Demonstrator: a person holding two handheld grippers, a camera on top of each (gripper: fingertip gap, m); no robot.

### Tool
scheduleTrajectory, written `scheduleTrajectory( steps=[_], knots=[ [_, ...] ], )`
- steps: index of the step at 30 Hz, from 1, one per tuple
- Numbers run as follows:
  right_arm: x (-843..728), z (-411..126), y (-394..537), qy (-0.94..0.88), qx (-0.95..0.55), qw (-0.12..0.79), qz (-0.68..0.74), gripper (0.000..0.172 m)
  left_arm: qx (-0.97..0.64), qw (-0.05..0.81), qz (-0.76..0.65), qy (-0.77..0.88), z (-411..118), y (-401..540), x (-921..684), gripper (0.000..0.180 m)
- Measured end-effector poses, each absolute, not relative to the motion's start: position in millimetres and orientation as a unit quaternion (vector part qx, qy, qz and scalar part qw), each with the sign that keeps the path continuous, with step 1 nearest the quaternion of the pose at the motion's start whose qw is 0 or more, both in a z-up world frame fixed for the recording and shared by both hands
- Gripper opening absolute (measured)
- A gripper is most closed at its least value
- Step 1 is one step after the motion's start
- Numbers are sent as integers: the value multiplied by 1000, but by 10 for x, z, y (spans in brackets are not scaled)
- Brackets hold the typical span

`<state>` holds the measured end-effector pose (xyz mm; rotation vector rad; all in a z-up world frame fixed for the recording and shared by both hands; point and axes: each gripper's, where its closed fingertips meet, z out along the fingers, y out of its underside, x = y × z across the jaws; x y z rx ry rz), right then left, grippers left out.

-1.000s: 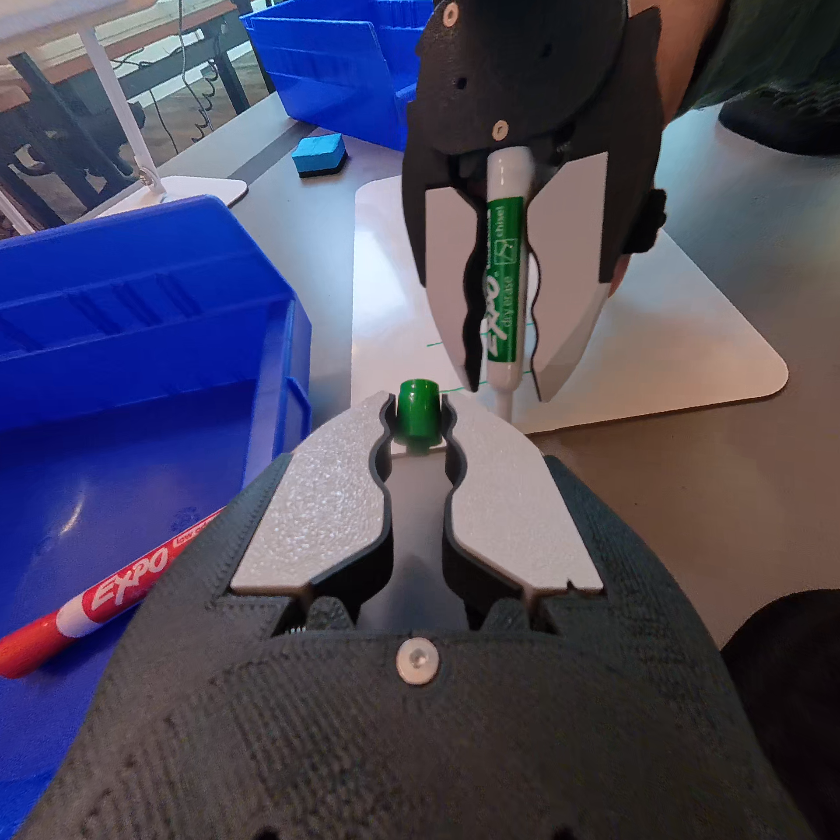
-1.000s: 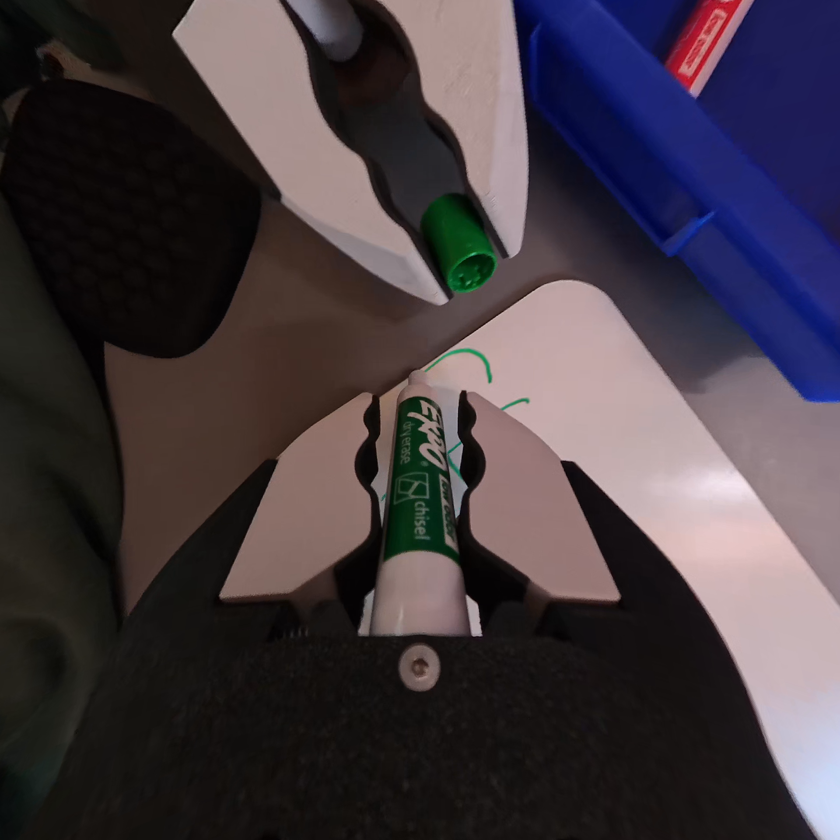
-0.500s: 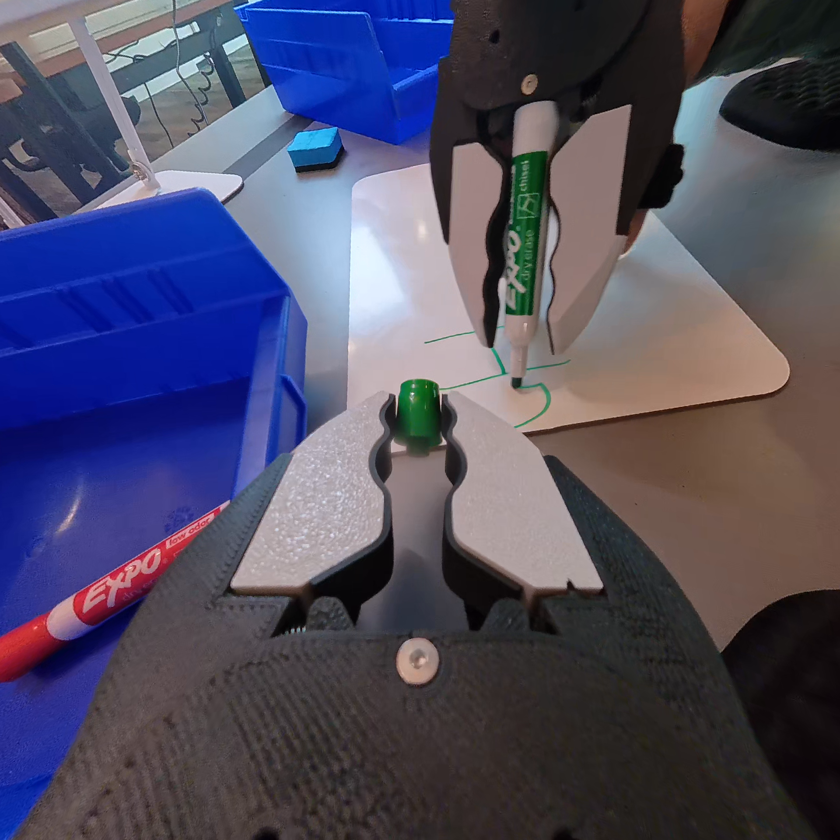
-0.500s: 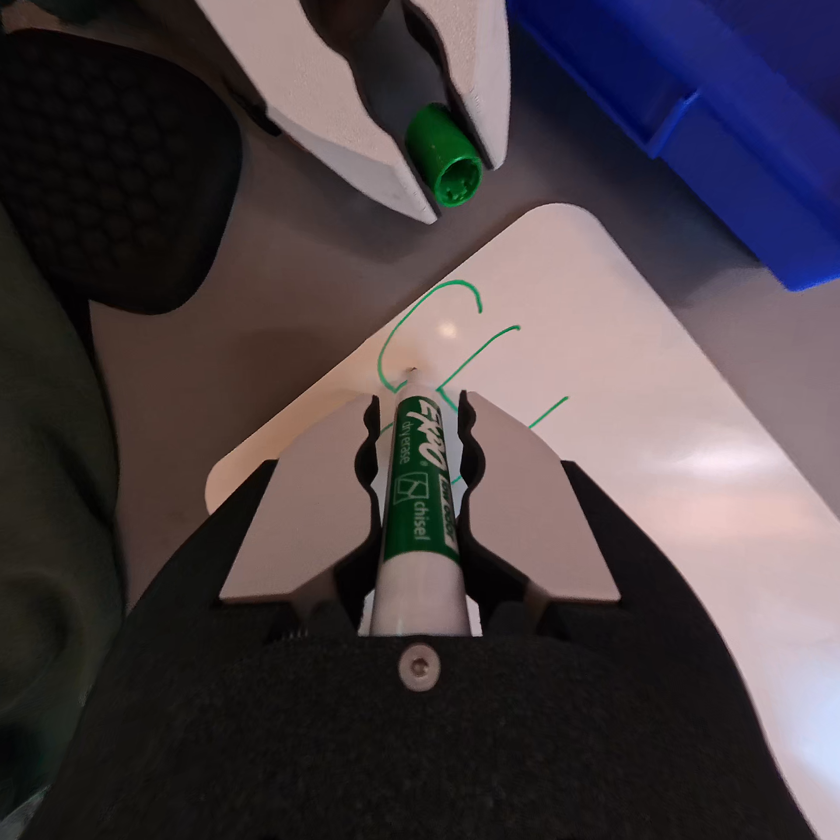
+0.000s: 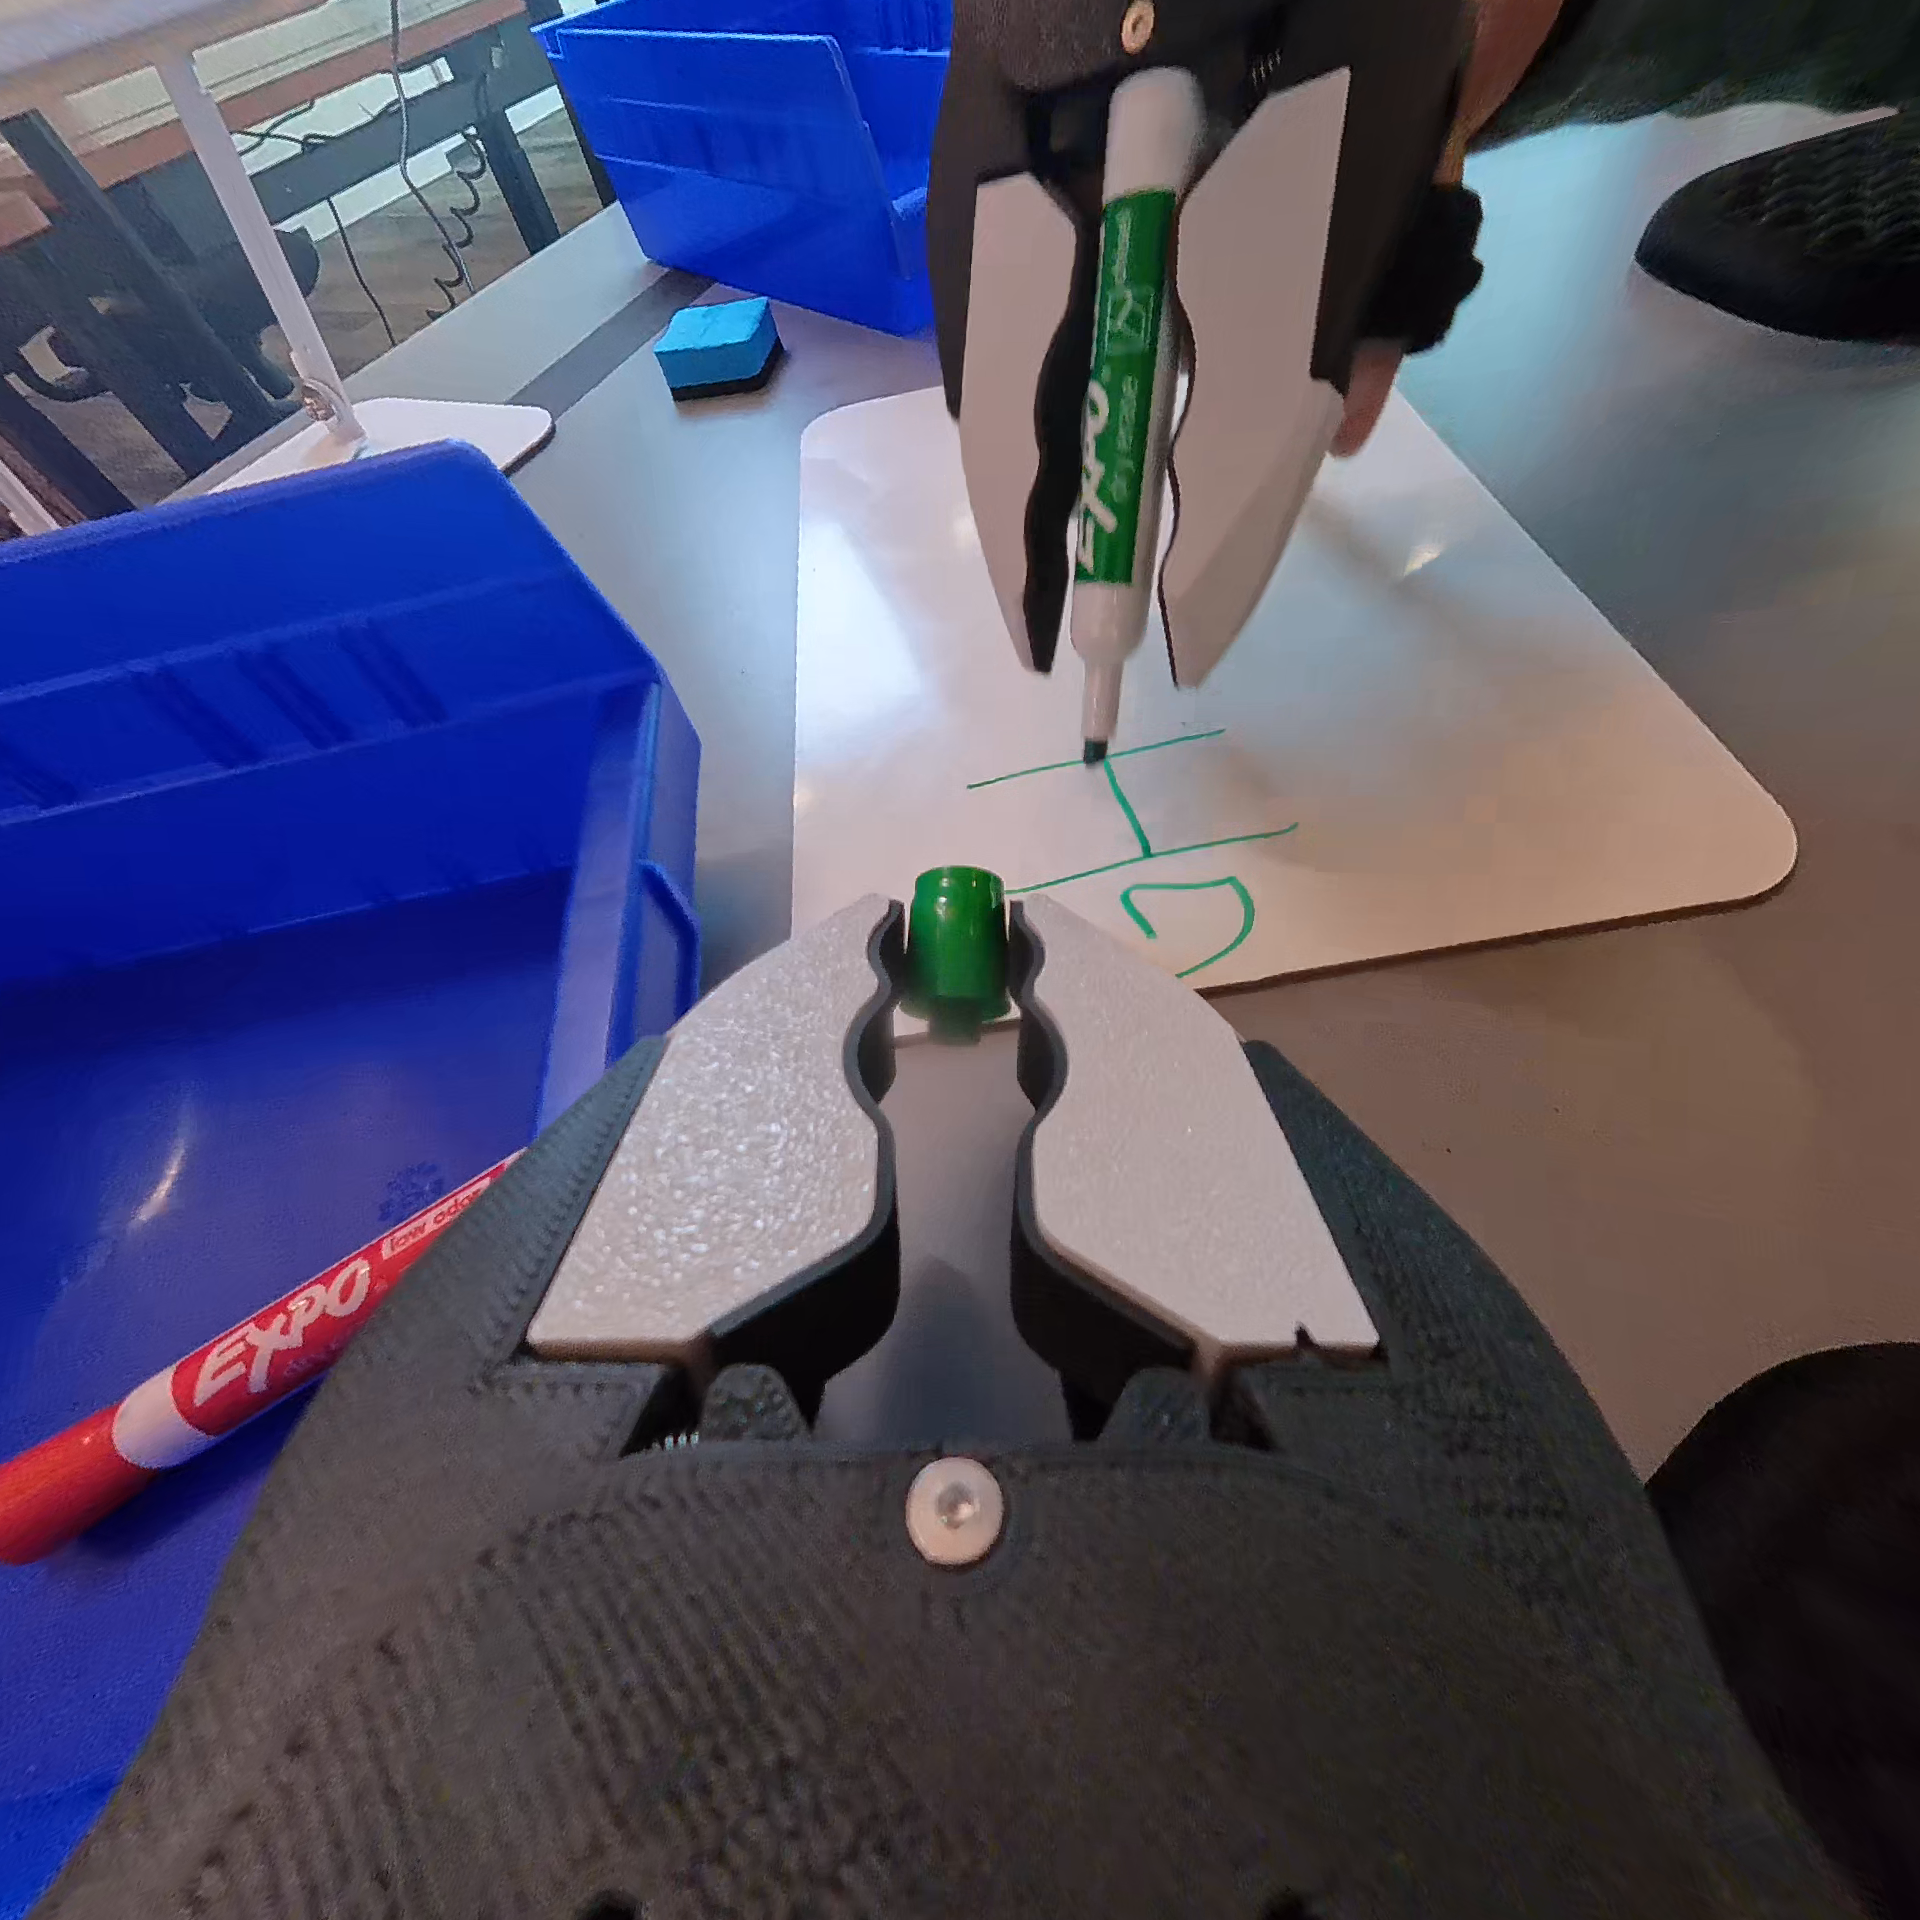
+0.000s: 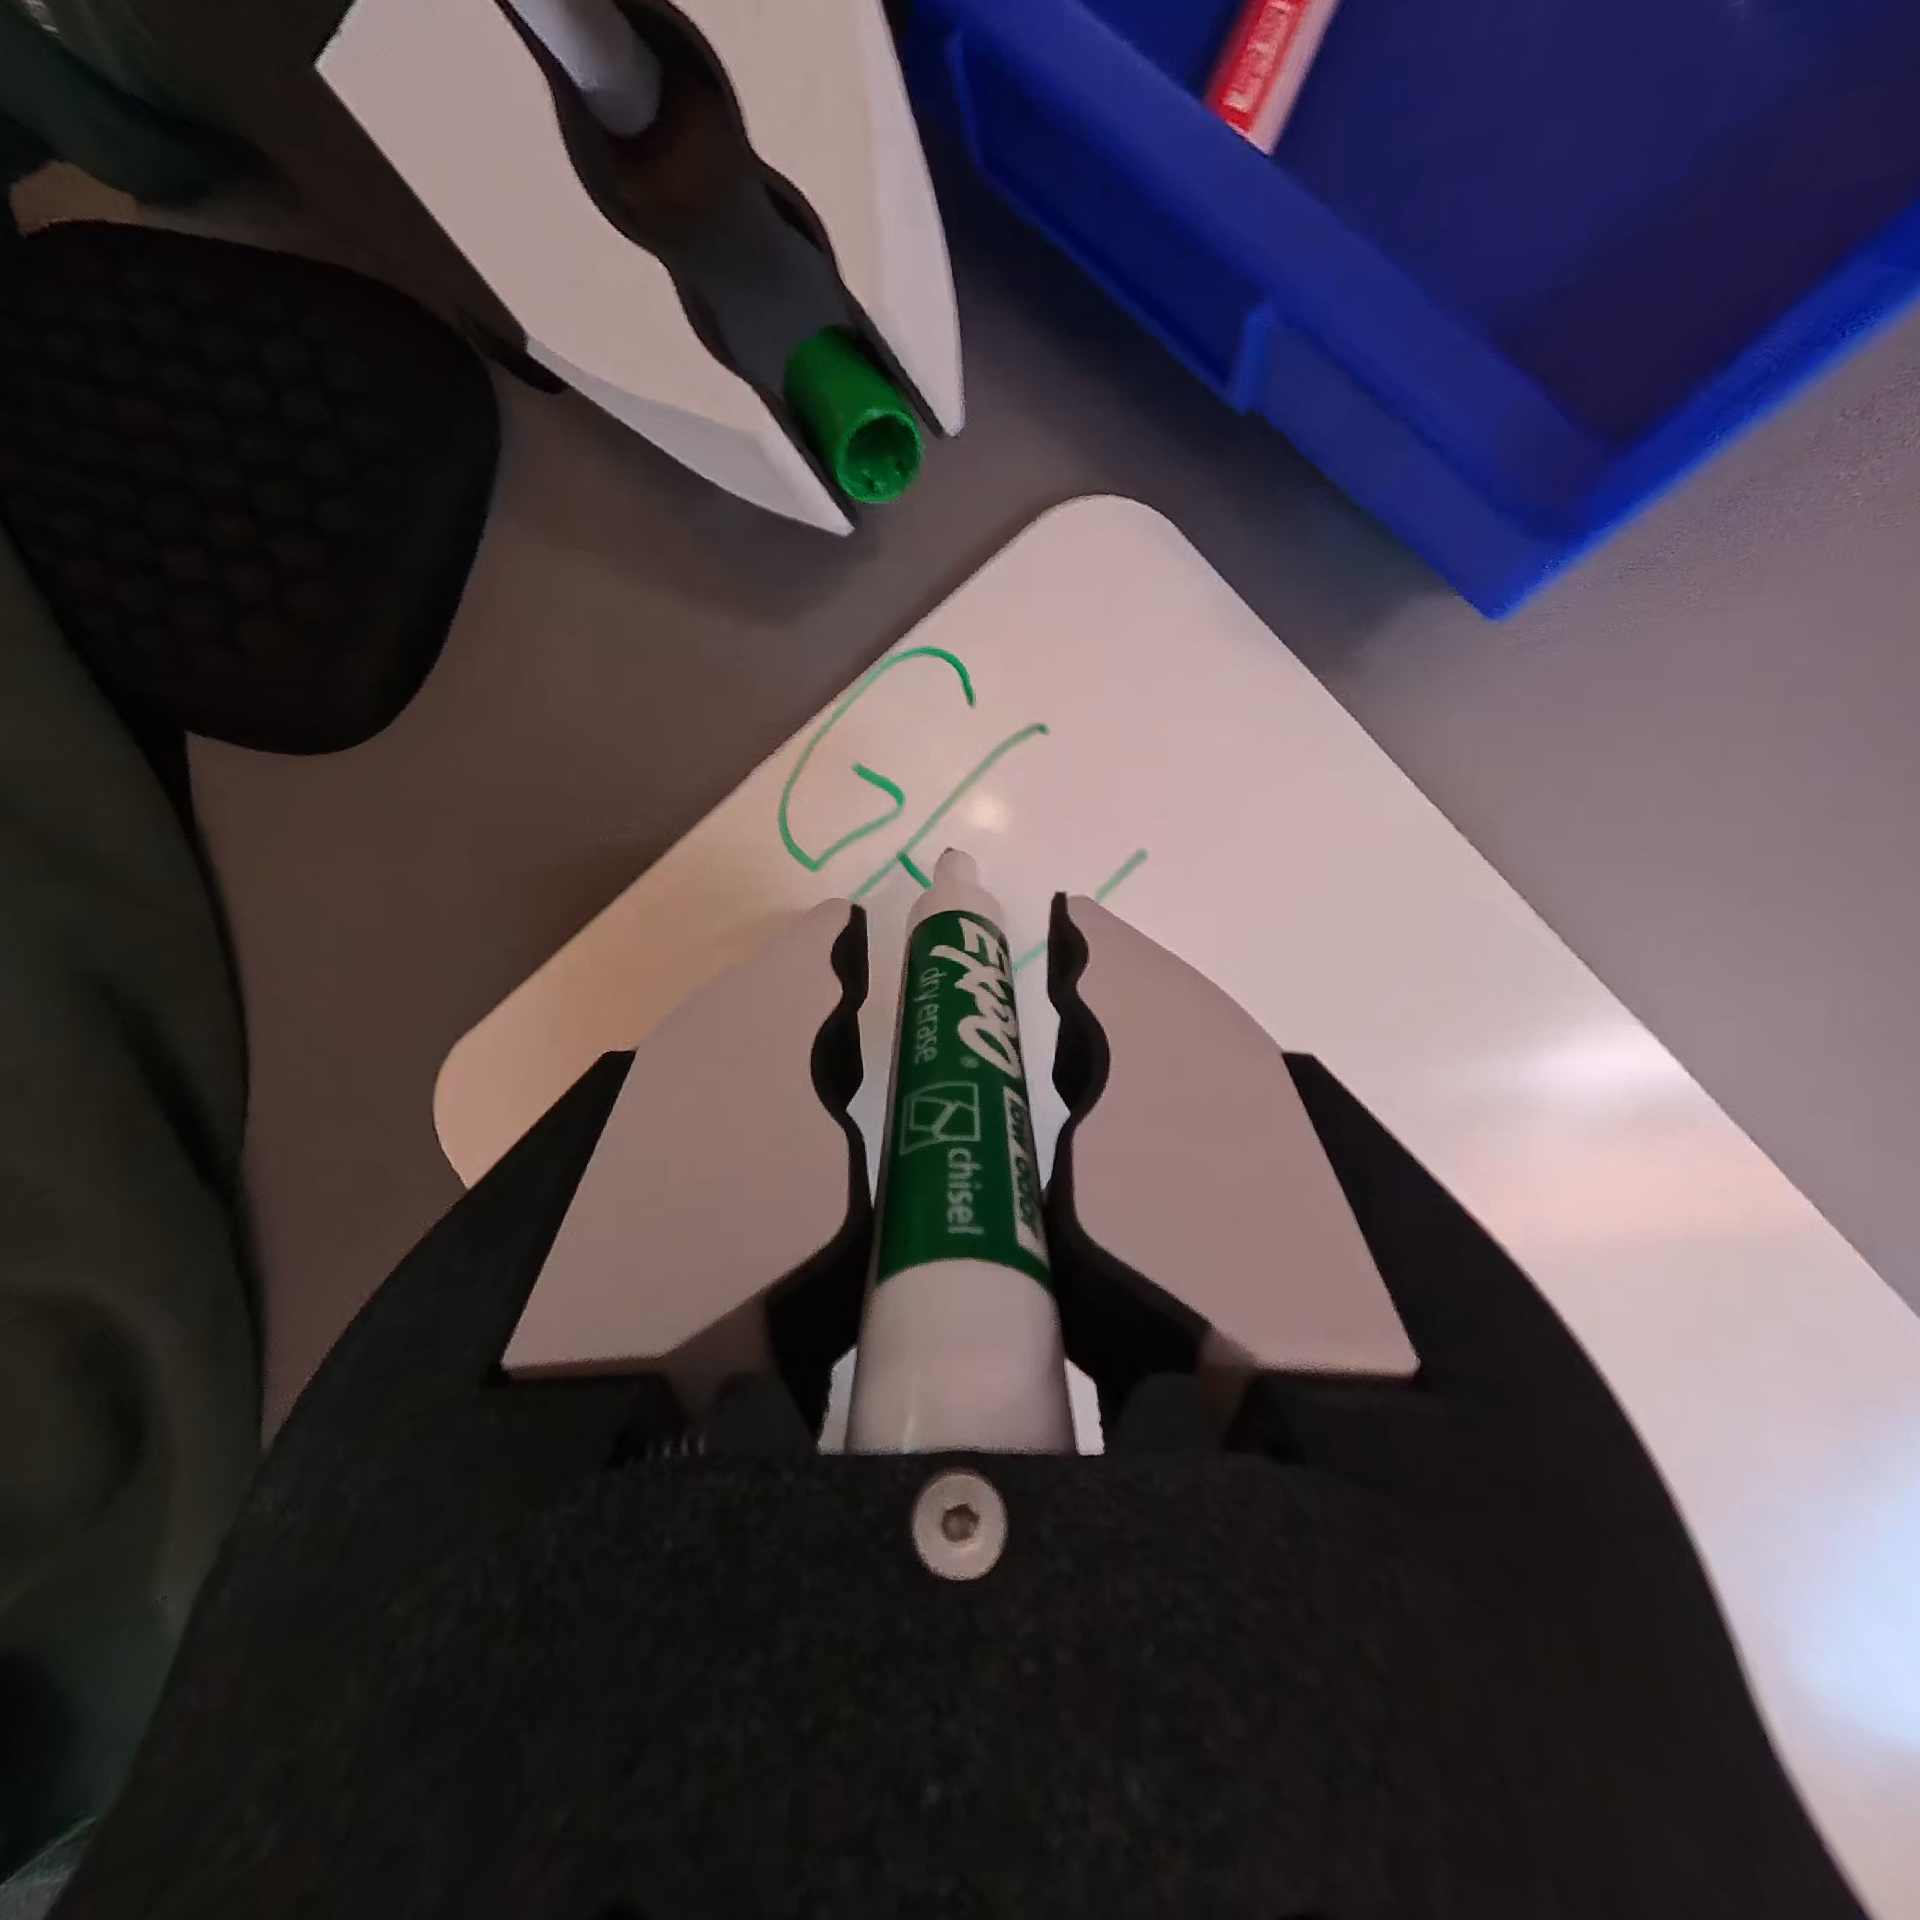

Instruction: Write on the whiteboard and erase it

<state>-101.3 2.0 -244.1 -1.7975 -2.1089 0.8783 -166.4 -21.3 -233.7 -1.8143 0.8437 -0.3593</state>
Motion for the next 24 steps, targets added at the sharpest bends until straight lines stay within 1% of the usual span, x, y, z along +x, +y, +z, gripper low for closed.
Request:
scheduleTrajectory(
  steps=[6,16,24],
  knots=[
    [-728,-2487,290,-690,-650,132,290,34,-759,526,-169,345,-2333,-220,-1631,19],
    [-910,-2563,487,-690,-651,149,279,34,-759,523,-166,350,-2354,-223,-1615,19],
    [-903,-2636,470,-701,-648,142,262,36,-758,522,-169,351,-2354,-226,-1608,19]
  ],
)
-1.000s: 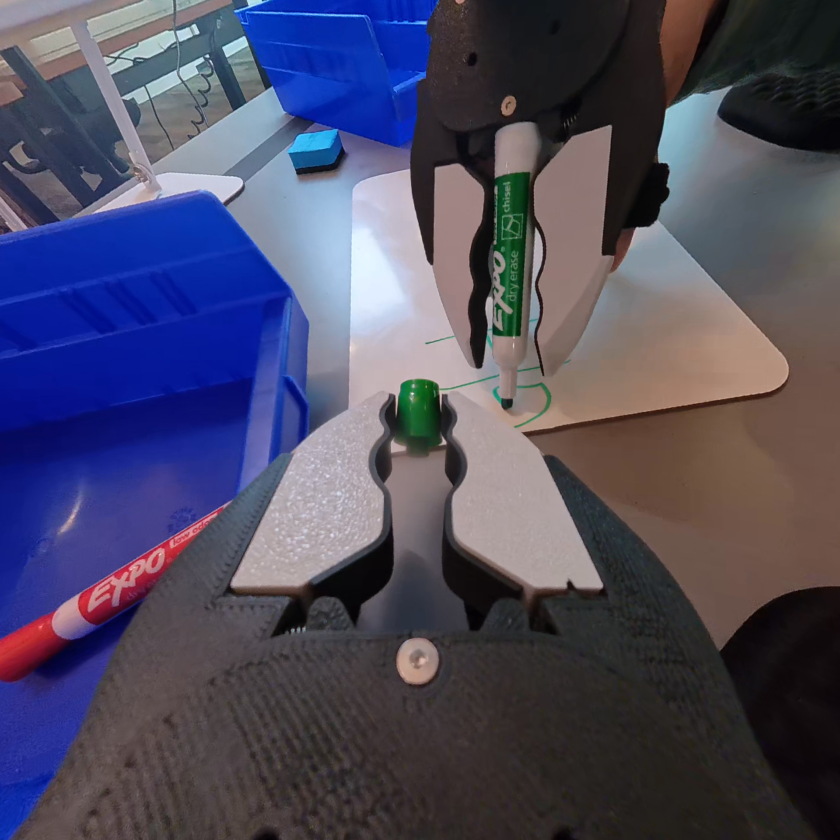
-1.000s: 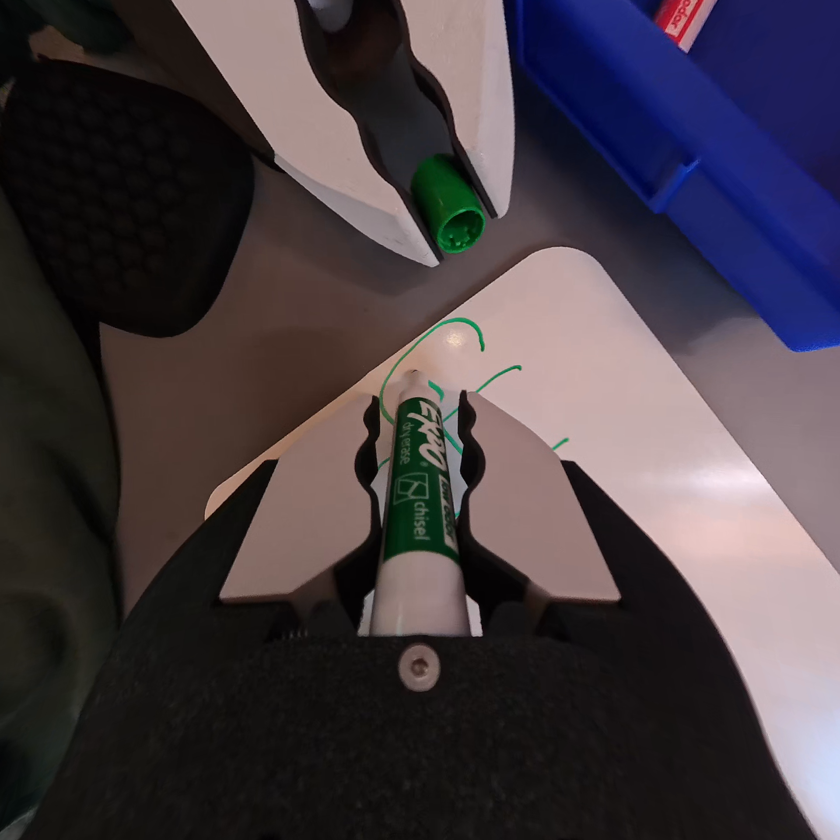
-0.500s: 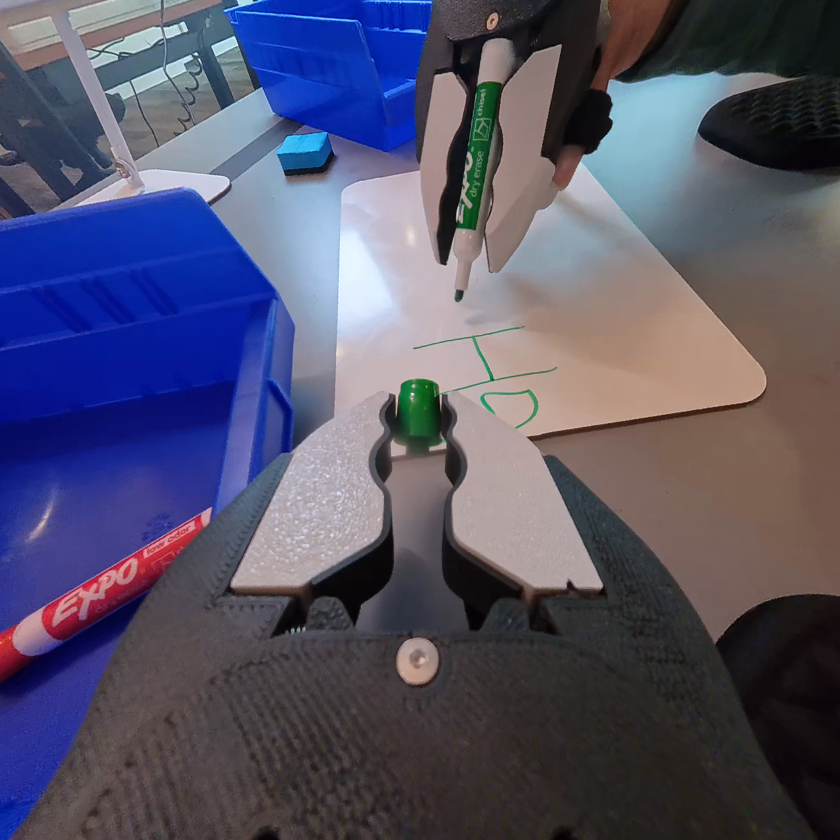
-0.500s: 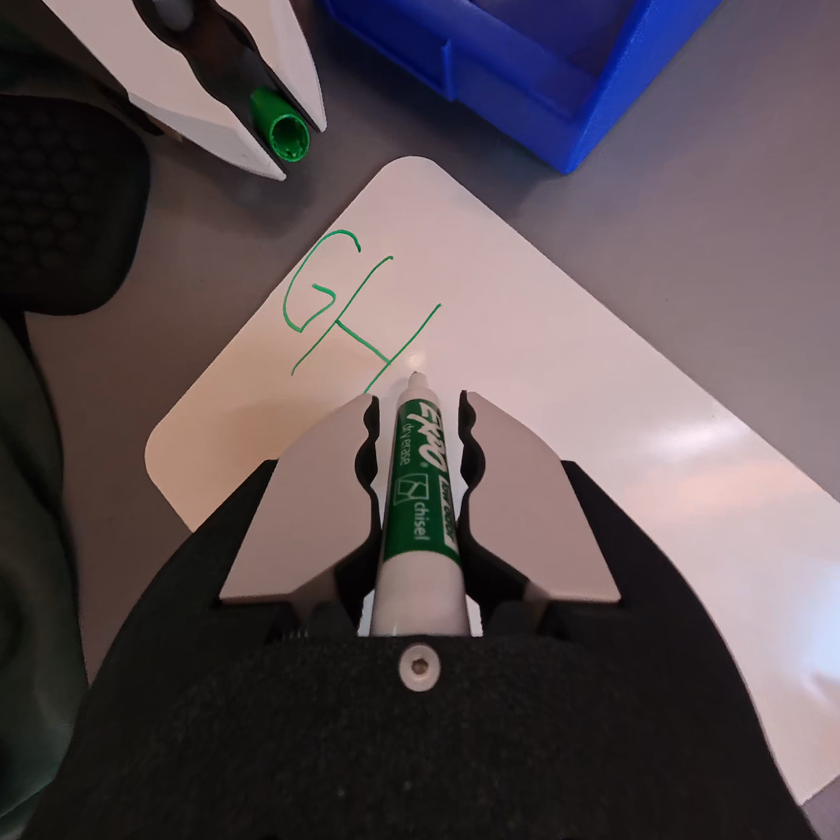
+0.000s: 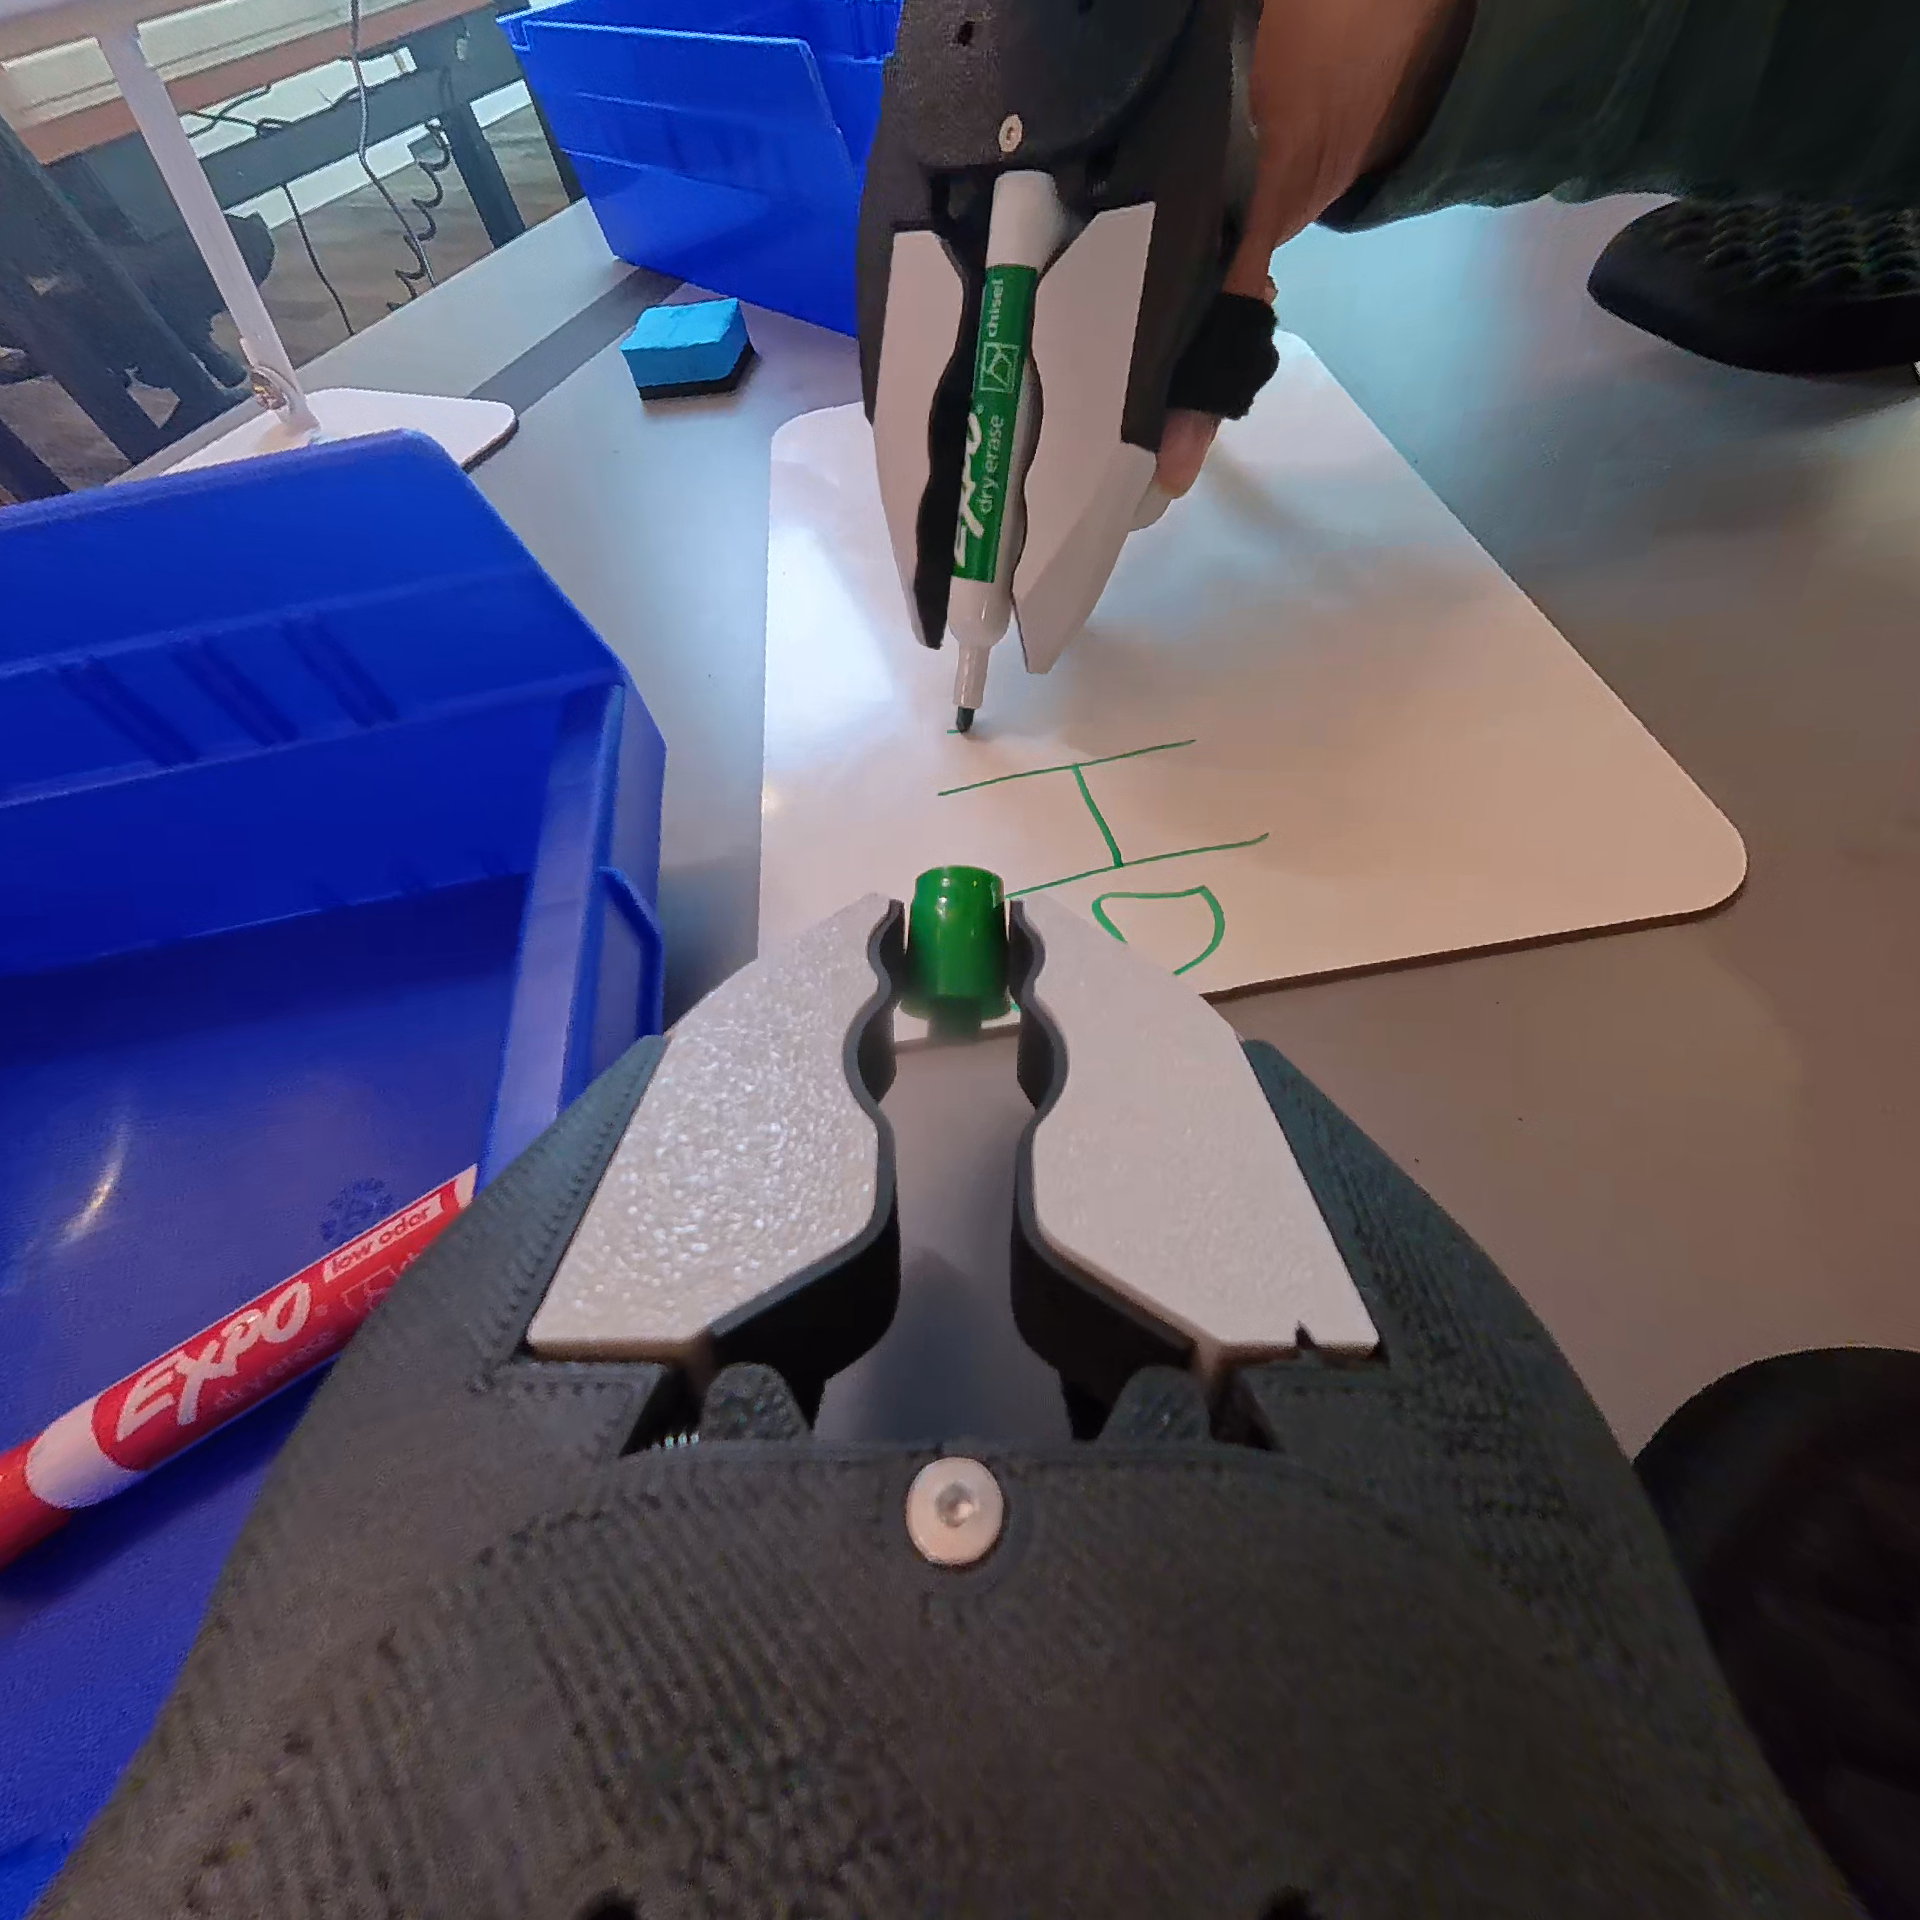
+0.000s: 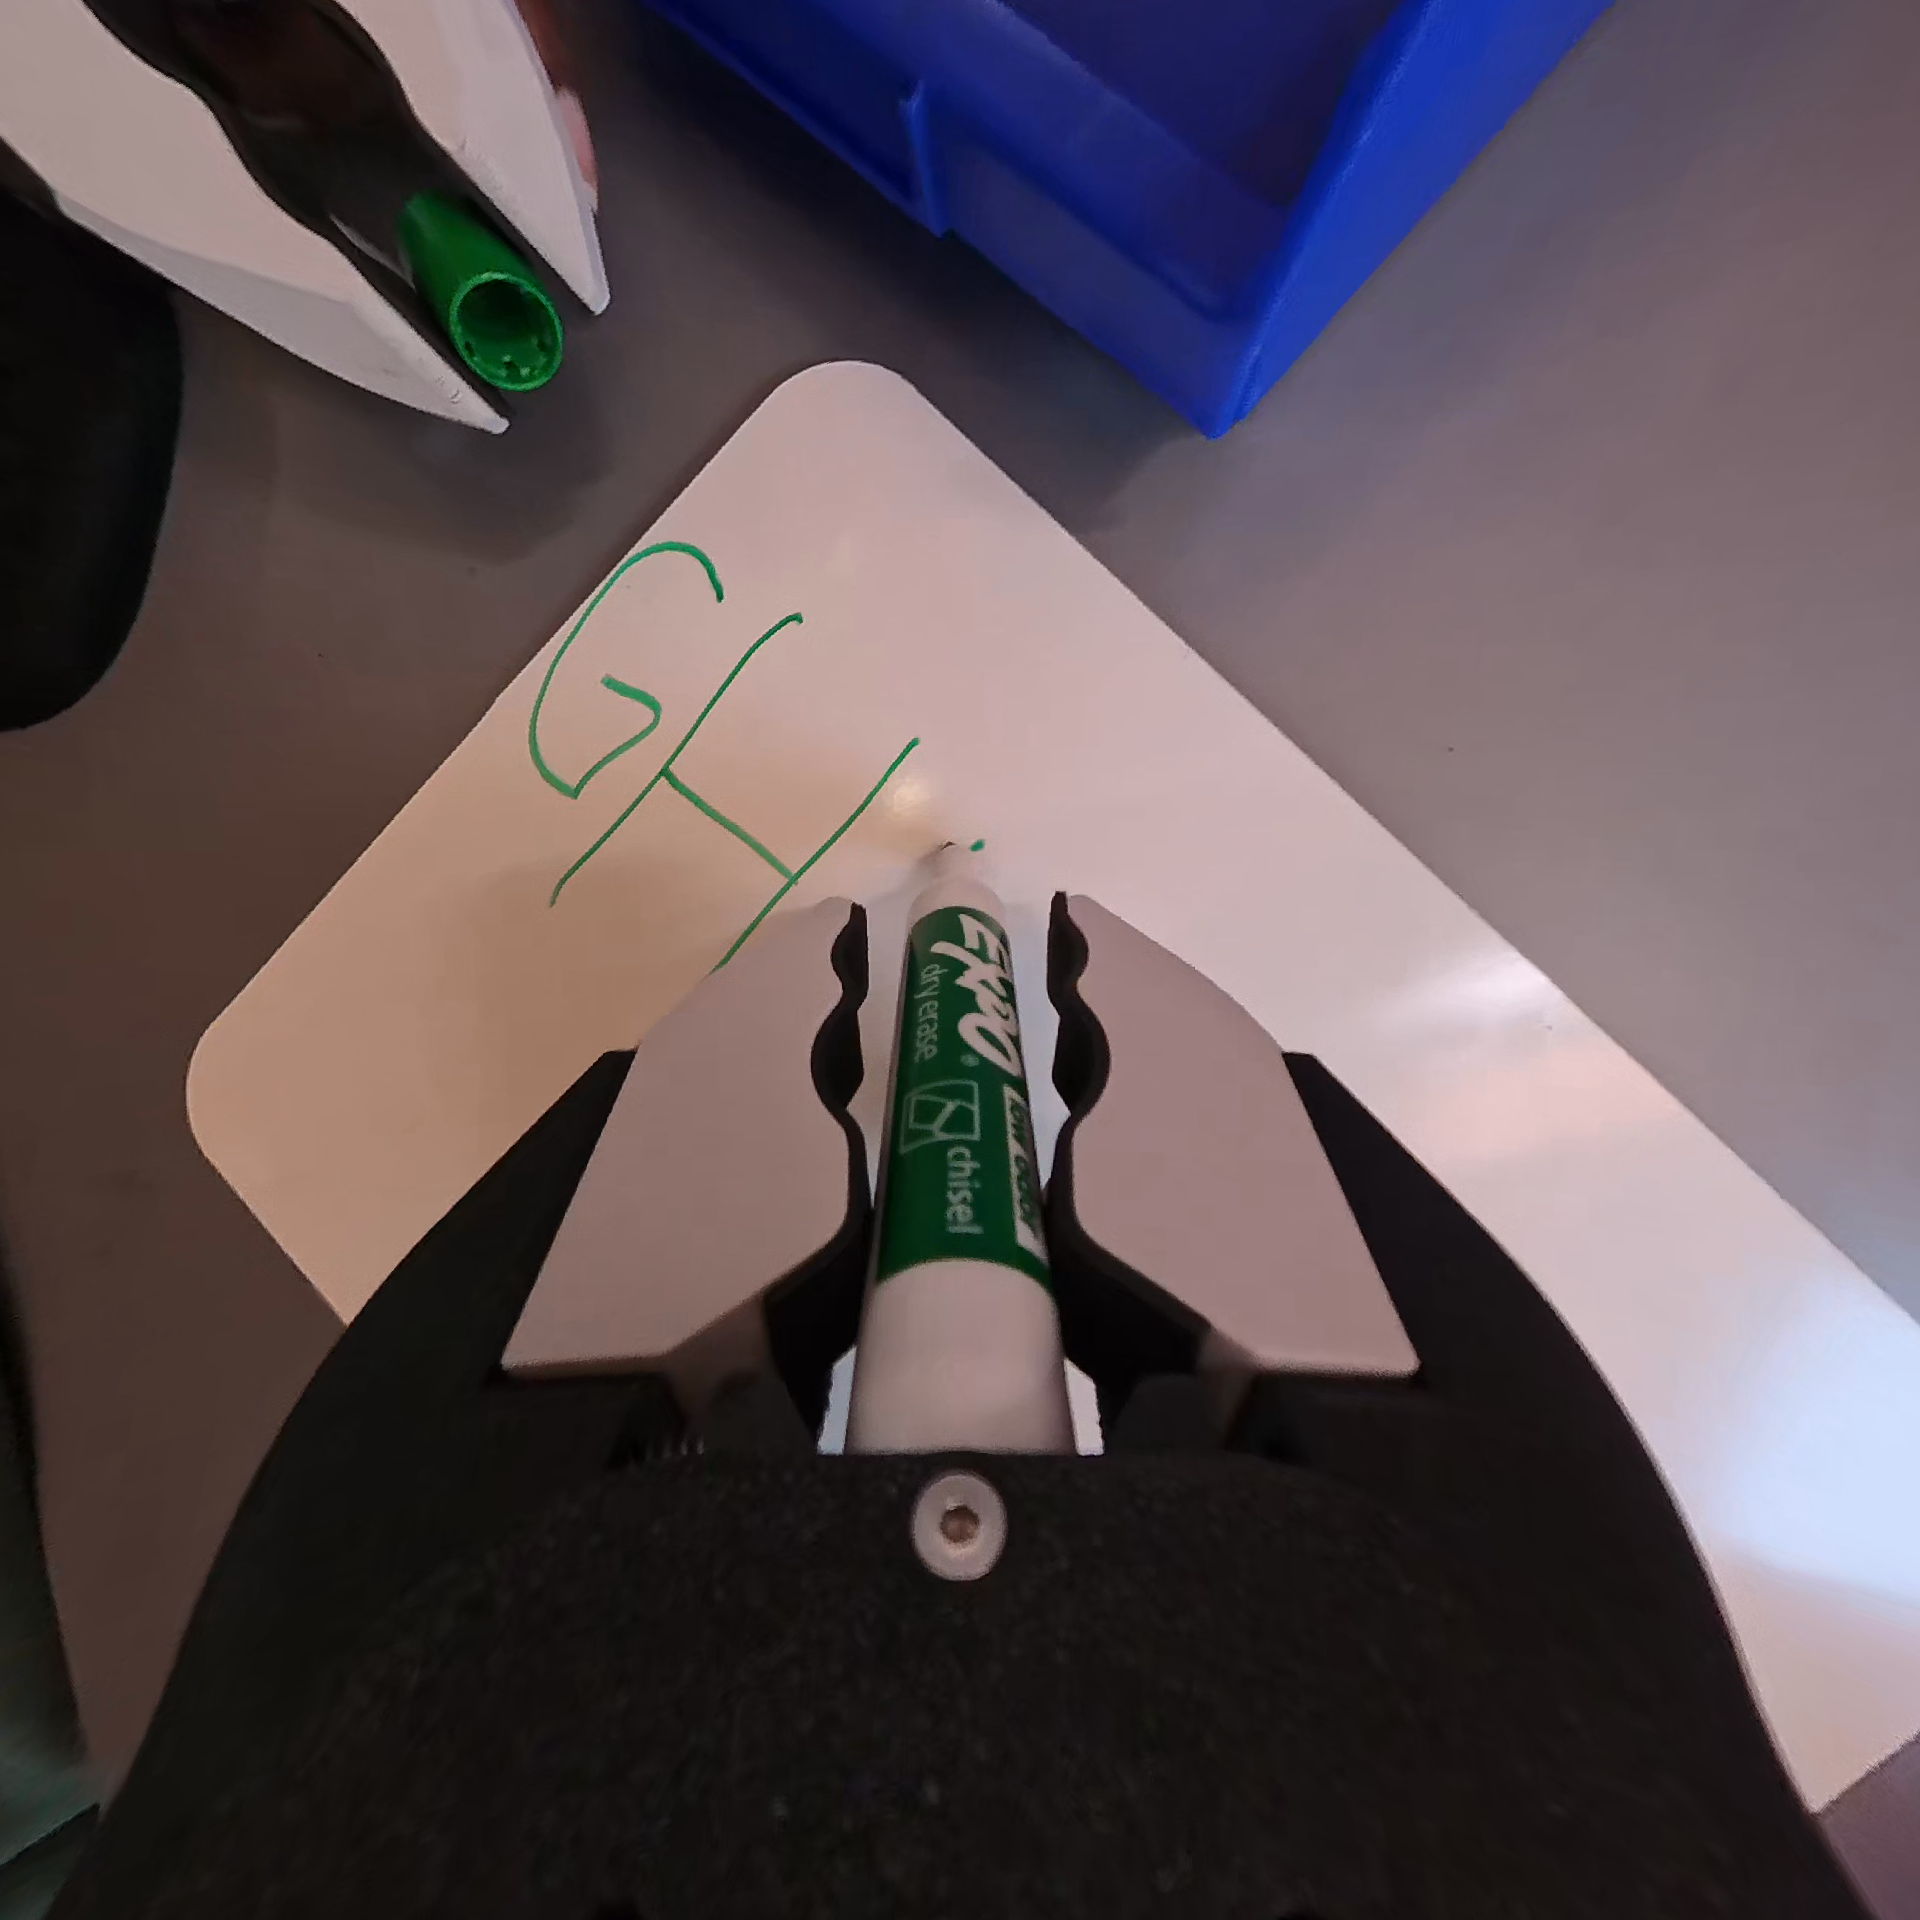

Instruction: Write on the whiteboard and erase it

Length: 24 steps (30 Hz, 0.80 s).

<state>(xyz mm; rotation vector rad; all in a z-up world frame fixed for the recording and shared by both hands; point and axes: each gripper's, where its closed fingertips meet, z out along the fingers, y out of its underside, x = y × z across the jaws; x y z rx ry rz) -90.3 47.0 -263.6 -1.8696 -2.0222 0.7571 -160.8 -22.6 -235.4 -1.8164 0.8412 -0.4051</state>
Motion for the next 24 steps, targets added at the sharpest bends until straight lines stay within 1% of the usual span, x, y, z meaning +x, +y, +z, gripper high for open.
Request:
scheduleTrajectory(
  steps=[8,10,11,16,24],
  knots=[
    [-527,-2637,189,-713,-644,115,253,33,-758,521,-174,352,-2366,-226,-1570,19],
    [-519,-2626,171,-715,-641,121,252,36,-758,519,-174,354,-2376,-229,-1548,19],
    [-550,-2613,189,-713,-641,127,254,34,-758,519,-174,356,-2380,-230,-1539,19],
    [-848,-2537,381,-699,-641,159,273,36,-757,520,-172,356,-2375,-234,-1530,19],
    [-1040,-2633,397,-702,-637,147,283,35,-759,518,-176,353,-2378,-227,-1558,19]
  ],
)
